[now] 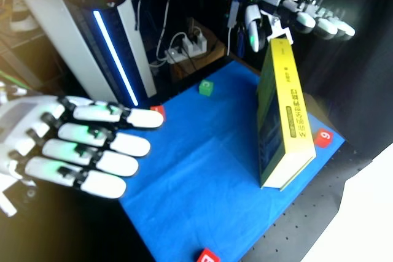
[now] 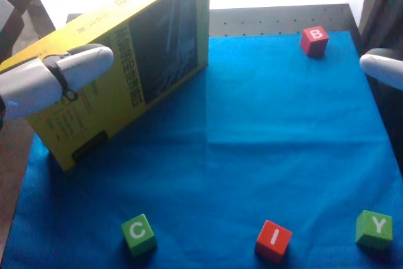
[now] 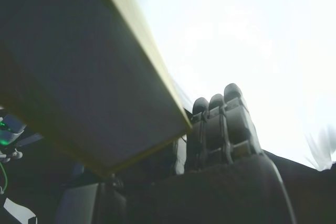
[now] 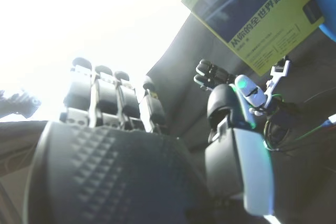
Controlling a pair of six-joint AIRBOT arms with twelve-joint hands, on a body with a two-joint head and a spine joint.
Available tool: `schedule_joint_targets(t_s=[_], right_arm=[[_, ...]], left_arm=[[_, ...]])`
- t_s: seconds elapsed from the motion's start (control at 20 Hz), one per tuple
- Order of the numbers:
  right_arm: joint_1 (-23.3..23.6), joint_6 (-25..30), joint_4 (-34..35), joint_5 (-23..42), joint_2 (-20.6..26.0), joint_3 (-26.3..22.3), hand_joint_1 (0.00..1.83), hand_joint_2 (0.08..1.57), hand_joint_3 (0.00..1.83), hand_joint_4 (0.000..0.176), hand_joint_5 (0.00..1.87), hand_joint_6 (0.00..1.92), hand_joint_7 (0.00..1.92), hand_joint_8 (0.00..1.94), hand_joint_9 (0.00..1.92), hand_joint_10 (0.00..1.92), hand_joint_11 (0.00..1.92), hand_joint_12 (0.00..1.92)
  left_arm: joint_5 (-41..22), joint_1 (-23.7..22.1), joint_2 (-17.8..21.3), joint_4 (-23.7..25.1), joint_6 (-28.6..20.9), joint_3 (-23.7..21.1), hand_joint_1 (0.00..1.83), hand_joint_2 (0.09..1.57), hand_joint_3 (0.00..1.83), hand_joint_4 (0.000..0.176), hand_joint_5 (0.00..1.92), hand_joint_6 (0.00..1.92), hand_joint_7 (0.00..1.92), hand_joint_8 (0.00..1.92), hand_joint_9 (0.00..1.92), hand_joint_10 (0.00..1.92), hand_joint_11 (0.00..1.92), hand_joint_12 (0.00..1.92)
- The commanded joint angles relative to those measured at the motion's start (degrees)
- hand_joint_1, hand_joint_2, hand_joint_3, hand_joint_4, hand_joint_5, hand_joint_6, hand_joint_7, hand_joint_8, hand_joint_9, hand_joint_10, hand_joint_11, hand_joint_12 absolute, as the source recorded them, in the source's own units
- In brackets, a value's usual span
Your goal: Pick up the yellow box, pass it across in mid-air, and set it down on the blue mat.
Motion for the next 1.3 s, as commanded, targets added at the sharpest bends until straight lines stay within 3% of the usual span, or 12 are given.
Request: schedule_joint_targets(t_s=[0.0, 0.2, 0.25, 0.45, 0.75, 0.8, 0.85, 0.9, 1.0, 1.05, 1.1, 1.25], right_arm=[[0.31, 0.26, 0.36, 7.25, 0.16, -0.06, 0.22, 1.23, 0.01, 0.055, 0.0, 0.0, 0.0, 0.0, 0.0, 0.0, 0.0, 0.0], [0.08, 0.25, 0.38, 7.25, 0.14, 0.02, 0.22, 1.24, 0.0, 0.026, 0.0, 0.0, 0.0, 0.0, 0.0, 0.0, 0.0, 0.0], [0.08, 0.25, 0.38, 7.25, 0.14, 0.06, 0.22, 1.23, 0.0, 0.049, 0.0, 0.0, 0.0, 0.0, 0.0, 0.0, 0.01, 0.0], [0.07, 0.25, 0.37, 7.22, 0.03, 0.05, 0.3, 1.24, 0.0, 0.064, 0.0, 0.0, 0.0, 0.0, 0.0, 0.0, 0.0, 0.0], [-0.16, 0.27, 0.36, 7.22, -0.02, 0.01, 0.36, 1.24, 0.0, 0.041, 0.0, 0.0, 0.0, 0.0, 0.0, 0.0, 0.0, 0.0], [-0.16, 0.27, 0.36, 7.22, -0.02, 0.0, 0.33, 1.24, 0.0, 0.044, 0.0, 0.0, 0.0, 0.0, 0.0, 0.0, 0.0, 0.0], [-0.19, 0.27, 0.36, 7.22, -0.02, -0.02, 0.33, 1.25, 0.0, 0.05, 0.0, 0.0, 0.0, 0.0, 0.0, 0.0, 0.0, 0.0], [-0.2, 0.28, 0.37, 7.22, -0.02, -0.03, 0.31, 1.25, 0.0, 0.045, 0.0, 0.0, 0.0, 0.0, 0.0, 0.0, 0.0, 0.0], [-0.2, 0.28, 0.37, 7.22, -0.02, -0.05, 0.31, 1.25, 0.0, 0.044, 0.0, 0.0, 0.0, 0.0, 0.0, 0.0, 0.0, 0.0], [-0.2, 0.28, 0.37, 7.22, -0.02, -0.06, 0.34, 1.26, 0.01, 0.042, 0.0, 0.0, 0.0, 0.0, 0.0, 0.0, 0.0, 0.0], [-0.2, 0.28, 0.37, 7.22, -0.02, -0.07, 0.36, 1.26, 0.0, 0.044, 0.0, 0.0, 0.0, 0.0, 0.0, 0.0, 0.0, 0.0], [-0.2, 0.28, 0.4, 7.23, -0.02, -0.07, 0.37, 1.26, 0.0, 0.044, 0.0, 0.0, 0.0, 0.0, 0.0, 0.0, 0.0, 0.0]], left_arm=[[-7.14, -0.57, 0.37, 0.61, 0.0, -0.15, 0.44, 1.15, 0.01, 0.175, 0.0, 0.0, 0.0, 0.0, 0.0, 0.0, 0.0, 0.0], [-6.22, -0.5, 0.24, 0.36, 0.0, -0.11, 0.51, 1.11, 0.0, 0.16, 0.0, 0.0, 0.0, 0.0, 0.0, 0.0, 0.0, 0.0], [-5.51, -0.51, 0.13, 0.17, 0.01, 0.04, 0.55, 1.11, 0.0, 0.153, 0.0, 0.0, 0.0, 0.0, 0.0, 0.0, 0.0, 0.0], [-1.61, -0.77, -1.16, -1.47, -0.02, 0.99, 0.71, 1.13, 0.0, 0.084, 0.0, 0.0, 0.0, 0.0, 0.0, 0.0, 0.0, 0.0], [4.08, -0.73, -4.01, -5.78, -1.15, 3.5, 0.82, 1.11, 0.0, 0.1, 0.0, 0.0, 0.0, 0.0, 0.0, 0.0, 0.06, 0.03], [4.37, -0.72, -4.28, -6.26, -1.25, 3.68, 0.91, 1.16, 0.0, 0.026, 0.03, 0.06, 0.18, 0.07, 0.17, 0.21, 0.01, 1.07], [4.62, -0.7, -4.45, -6.57, -1.57, 3.83, 0.96, 1.16, 0.0, 0.0, 0.22, 0.08, 0.44, 0.26, 0.32, 0.83, 0.08, 1.66], [5.11, -0.67, -4.69, -6.76, -1.74, 3.96, 1.24, 1.19, 0.0, 0.0, 0.39, 0.87, 0.75, 1.08, 0.71, 1.53, 0.68, 1.87], [5.22, -0.61, -4.88, -6.84, -1.92, 3.99, 1.3, 1.2, 0.0, 0.0, 0.33, 1.32, 0.79, 1.35, 0.81, 1.72, 0.87, 1.92], [5.14, -0.61, -4.93, -6.84, -1.92, 3.99, 1.23, 1.14, 0.0, 0.0, 0.73, 1.8, 1.01, 1.81, 1.13, 1.88, 1.23, 1.92], [4.94, -0.61, -4.93, -6.84, -1.91, 3.95, 1.27, 1.12, 0.0, 0.0, 1.13, 1.9, 1.36, 1.9, 1.49, 1.91, 1.57, 1.92], [4.15, -0.62, -4.89, -6.67, -1.91, 3.9, 1.28, 1.11, 0.0, 0.0, 1.26, 1.92, 1.49, 1.92, 1.61, 1.92, 1.7, 1.92]])
